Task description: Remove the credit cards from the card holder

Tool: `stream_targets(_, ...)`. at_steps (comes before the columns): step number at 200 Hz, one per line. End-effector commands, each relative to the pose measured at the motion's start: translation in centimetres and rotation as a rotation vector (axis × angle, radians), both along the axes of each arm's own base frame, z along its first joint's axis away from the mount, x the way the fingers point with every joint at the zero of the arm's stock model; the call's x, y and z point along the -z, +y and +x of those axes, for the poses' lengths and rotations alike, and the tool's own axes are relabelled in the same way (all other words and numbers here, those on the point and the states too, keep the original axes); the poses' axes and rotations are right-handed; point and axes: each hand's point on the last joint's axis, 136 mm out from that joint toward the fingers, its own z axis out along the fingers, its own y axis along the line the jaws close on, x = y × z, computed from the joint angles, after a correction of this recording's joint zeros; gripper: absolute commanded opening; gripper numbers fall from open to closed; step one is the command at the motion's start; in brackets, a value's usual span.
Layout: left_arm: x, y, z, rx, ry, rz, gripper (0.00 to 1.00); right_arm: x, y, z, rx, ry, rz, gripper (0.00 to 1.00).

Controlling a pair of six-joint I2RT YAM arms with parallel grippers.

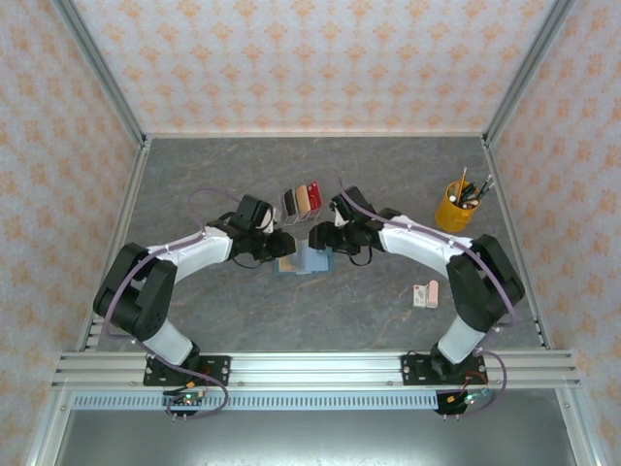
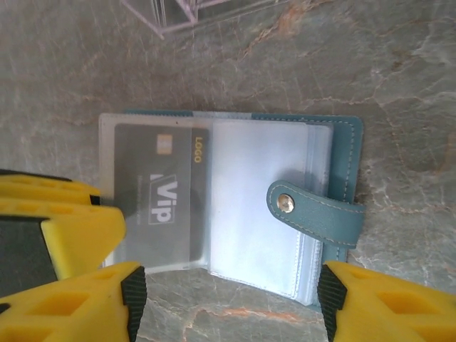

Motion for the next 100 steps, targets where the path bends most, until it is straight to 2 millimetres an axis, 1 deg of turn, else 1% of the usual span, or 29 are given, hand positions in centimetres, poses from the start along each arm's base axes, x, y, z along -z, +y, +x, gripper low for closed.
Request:
stream_targets(1,-1.2,-0.8,-0.2,0.008,-0.009,-0.076,0.31,-1.5,-1.4,1.4,0.135,-0.086,0.0,0.72)
stream_targets(14,-1.7,-1.3,0.0,0.0,-0.022,-0.1,0.32,-1.6,-2.7,1.6,0.2,-0.113,-0.026,0.76)
stream_targets(40,-2.4,-2.1,0.5,-0.006,-0.044,-0.13,0.34,-2.4,-4.3,1.5,0.282,-0.165,-0.023,0.79)
stream_targets(74,-2.8,-4.4,0.7,0.023,-0.046,-0.175,0.35,-3.5,-6.8,1.4,0.369,-0.228,-0.065,0.81)
stream_targets(89,-2.8,-5.7,0.9,0.039,-0.041,-0.194,0.35,-3.7,-7.5,1.3,0.382,-0.241,-0.091,0.81)
stream_targets(100,-2.4,-6.3,1.0,0.045,-0.034,-0.191,0.35,-3.6,-7.9,1.3,0.389,-0.242,-0.112,0.81)
